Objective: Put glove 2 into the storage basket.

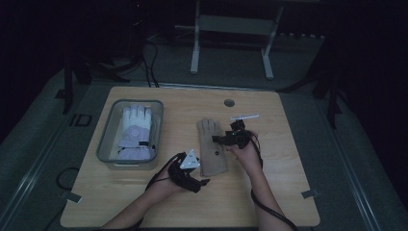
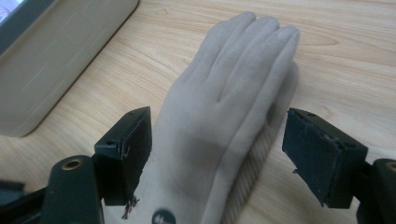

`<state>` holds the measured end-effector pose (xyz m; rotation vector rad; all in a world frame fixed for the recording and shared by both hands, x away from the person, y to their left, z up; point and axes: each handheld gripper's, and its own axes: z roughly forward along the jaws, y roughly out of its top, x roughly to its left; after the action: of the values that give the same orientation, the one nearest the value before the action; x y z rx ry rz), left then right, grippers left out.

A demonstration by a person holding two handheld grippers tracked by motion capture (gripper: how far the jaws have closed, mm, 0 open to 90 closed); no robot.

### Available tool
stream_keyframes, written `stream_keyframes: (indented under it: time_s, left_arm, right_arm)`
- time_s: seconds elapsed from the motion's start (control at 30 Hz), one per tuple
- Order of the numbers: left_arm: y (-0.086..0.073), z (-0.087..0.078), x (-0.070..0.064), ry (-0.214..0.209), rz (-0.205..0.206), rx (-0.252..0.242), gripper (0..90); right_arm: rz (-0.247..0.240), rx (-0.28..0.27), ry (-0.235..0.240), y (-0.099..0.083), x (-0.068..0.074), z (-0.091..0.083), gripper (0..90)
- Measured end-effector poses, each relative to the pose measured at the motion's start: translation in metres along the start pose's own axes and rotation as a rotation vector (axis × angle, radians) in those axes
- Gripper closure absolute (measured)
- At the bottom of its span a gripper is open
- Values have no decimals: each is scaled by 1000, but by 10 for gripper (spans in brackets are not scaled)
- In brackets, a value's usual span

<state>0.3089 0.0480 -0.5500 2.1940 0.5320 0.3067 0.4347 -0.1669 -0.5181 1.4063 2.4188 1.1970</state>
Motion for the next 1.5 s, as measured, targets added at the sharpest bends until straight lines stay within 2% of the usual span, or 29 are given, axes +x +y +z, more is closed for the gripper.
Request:
stream_keyframes:
  time_s: [0.07, 0.27, 0.37, 0.47, 0.53, 0.57, 0.7, 0.77, 0.9, 0.97, 1.0, 1.03, 1.17, 1.37, 1.5]
  left_arm:
    - [3, 5, -1, 20, 26, 14, 140]
    - [11, 15, 2, 15, 70, 65, 148]
    - [13, 22, 3, 3, 76, 89, 148]
    - [13, 28, 3, 3, 91, 115, 155]
    - [13, 30, 3, 4, 97, 123, 189]
    - [13, 31, 3, 5, 104, 127, 190]
    - [14, 35, 1, 3, 148, 169, 253]
    - [16, 36, 1, 1, 150, 174, 272]
    - [18, 35, 3, 51, 149, 181, 495]
    - [19, 35, 2, 102, 167, 190, 663]
    - [20, 35, 1, 113, 175, 189, 734]
    - [20, 34, 1, 111, 171, 186, 765]
    - [24, 28, 0, 106, 170, 181, 803]
    - [30, 13, -1, 106, 183, 176, 807]
    - [35, 1, -1, 113, 192, 163, 807]
  right_arm:
    - [14, 11, -1, 2, -1, 7, 239]
    - [33, 62, -13, -2, -5, 26, 240]
    - [35, 84, -30, -5, -6, 32, 244]
    - [10, 99, -42, -8, -5, 35, 324]
    - [4, 112, -38, -8, -4, 34, 433]
    - [3, 116, -36, -7, -4, 34, 456]
    - [31, 137, -21, -6, -2, 33, 585]
    - [32, 143, -21, -6, -1, 33, 615]
    - [43, 142, -14, -6, 0, 33, 674]
    - [45, 135, -15, -6, 1, 32, 702]
    - [39, 128, -19, -6, 1, 32, 711]
    - [43, 123, -21, -6, 2, 32, 721]
    - [33, 118, -23, -4, 5, 29, 739]
    - [45, 88, 23, 1, 11, 22, 743]
    - [33, 63, 35, 8, 19, 13, 742]
